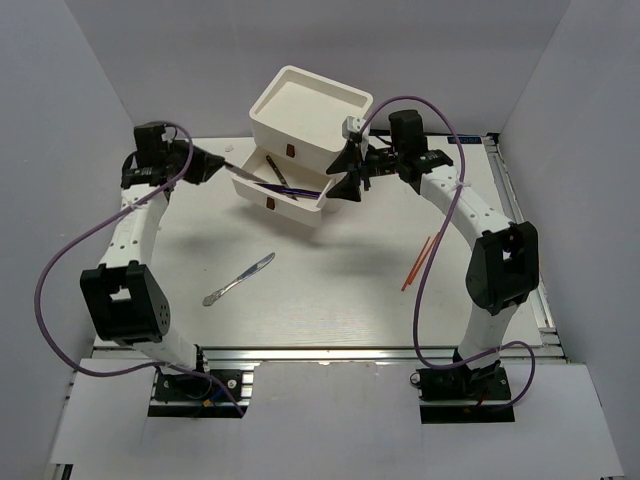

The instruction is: Sort the eating utensils into containers

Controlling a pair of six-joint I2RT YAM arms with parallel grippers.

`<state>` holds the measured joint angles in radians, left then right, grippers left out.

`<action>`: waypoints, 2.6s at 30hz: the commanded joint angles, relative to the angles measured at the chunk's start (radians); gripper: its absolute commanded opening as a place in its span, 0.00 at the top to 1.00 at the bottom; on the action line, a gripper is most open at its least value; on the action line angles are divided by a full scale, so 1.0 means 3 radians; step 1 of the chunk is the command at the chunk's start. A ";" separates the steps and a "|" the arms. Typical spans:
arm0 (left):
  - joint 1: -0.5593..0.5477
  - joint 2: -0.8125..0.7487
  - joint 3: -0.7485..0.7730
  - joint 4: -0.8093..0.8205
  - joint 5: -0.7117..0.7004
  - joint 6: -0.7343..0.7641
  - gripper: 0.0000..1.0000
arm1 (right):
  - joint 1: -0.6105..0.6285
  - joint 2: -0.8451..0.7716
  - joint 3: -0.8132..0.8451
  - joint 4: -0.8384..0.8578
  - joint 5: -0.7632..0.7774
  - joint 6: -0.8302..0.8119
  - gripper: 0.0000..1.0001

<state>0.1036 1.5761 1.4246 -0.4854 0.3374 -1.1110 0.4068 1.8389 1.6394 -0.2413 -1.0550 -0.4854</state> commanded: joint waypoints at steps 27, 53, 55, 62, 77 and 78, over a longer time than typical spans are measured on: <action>-0.1051 0.1240 0.1055 0.0171 -0.0031 0.0226 0.75 | -0.0303 -0.0321 -0.0106 0.0078 -0.0017 0.0002 0.25; -0.0689 0.0077 0.0581 0.0140 -0.0117 0.1412 0.32 | 0.0417 0.0205 0.0819 -0.2056 -0.0084 -0.2086 0.25; -0.0556 -0.0180 0.0345 0.0140 -0.0097 0.1494 0.29 | 0.0545 0.0241 0.0805 -0.2136 0.0064 -0.2272 0.24; -0.0120 -0.1223 -0.0351 -0.0176 -0.0429 0.1852 0.02 | 0.1112 0.0512 0.0753 -0.1962 0.0397 -0.2355 0.23; -0.0115 -0.1945 -0.0280 -0.1035 -0.0711 0.2103 0.02 | 0.2039 0.1683 0.1372 -0.1211 0.1139 -0.2049 0.20; -0.0115 -0.2021 -0.0295 -0.1071 -0.0700 0.2098 0.02 | 0.2049 0.1729 0.1392 -0.1124 0.1174 -0.1881 0.20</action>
<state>0.0696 1.0481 1.3178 -0.7490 0.1406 -0.4995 1.0096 2.3432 1.9942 -0.6849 -0.7452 -1.1275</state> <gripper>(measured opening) 0.981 0.804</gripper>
